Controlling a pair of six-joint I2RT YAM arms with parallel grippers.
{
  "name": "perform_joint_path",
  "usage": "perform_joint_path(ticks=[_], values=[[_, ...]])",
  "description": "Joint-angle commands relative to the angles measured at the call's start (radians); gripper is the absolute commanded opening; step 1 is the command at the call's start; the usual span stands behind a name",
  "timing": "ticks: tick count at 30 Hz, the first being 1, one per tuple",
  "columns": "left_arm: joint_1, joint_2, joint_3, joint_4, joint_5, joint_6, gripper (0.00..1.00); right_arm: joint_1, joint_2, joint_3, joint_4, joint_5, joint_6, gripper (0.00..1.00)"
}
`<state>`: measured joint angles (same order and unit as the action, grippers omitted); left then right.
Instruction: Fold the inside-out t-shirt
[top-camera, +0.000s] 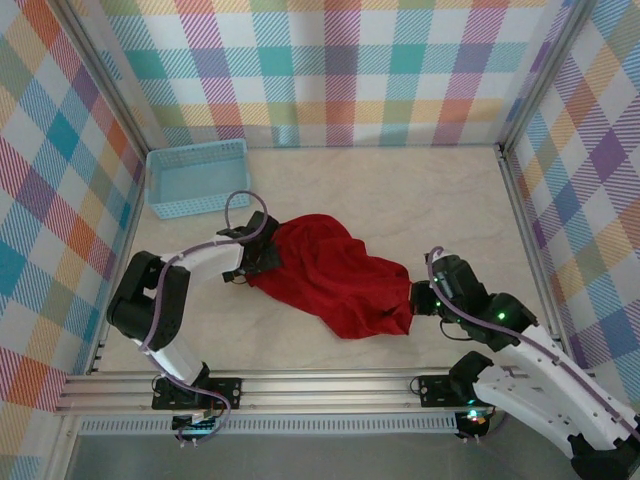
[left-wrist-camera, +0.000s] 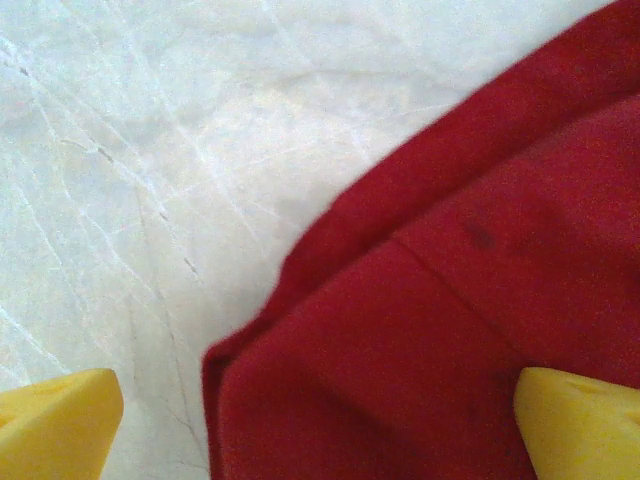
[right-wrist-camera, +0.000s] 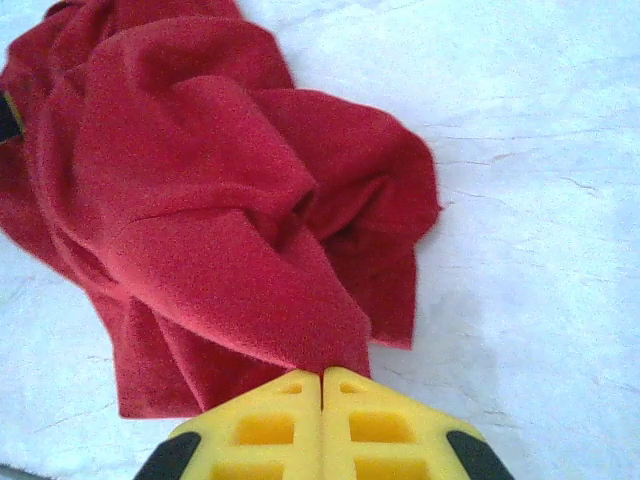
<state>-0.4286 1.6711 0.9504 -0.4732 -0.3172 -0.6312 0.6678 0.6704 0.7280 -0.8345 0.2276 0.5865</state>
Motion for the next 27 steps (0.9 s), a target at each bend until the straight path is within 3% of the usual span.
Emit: perform_joint_path(ticks=[1, 5, 8, 11, 15, 20, 27], values=[[0.018, 0.013, 0.002, -0.039, -0.031, 0.017, 1.00, -0.024, -0.033, 0.037, -0.064, 0.057, 0.044, 0.00], [-0.027, -0.073, 0.004, -0.063, -0.057, 0.027, 1.00, -0.028, -0.008, 0.011, 0.036, -0.090, -0.027, 0.00], [-0.166, -0.207, 0.023, -0.085, -0.173, 0.062, 1.00, -0.029, 0.095, 0.003, 0.102, -0.178, -0.058, 0.00], [-0.282, -0.333, 0.016, -0.071, -0.222, 0.090, 1.00, -0.030, 0.169, 0.007, 0.127, -0.144, -0.046, 0.00], [-0.413, -0.417, -0.017, 0.030, -0.144, 0.156, 0.97, -0.075, 0.236, 0.016, 0.149, -0.125, -0.033, 0.00], [-0.616, -0.360, -0.023, 0.170, -0.075, 0.255, 0.92, -0.151, 0.275, 0.021, 0.234, -0.224, -0.037, 0.00], [-0.754, -0.163, 0.077, 0.248, -0.008, 0.348, 0.89, -0.160, 0.245, 0.066, 0.260, -0.250, -0.046, 0.00]])
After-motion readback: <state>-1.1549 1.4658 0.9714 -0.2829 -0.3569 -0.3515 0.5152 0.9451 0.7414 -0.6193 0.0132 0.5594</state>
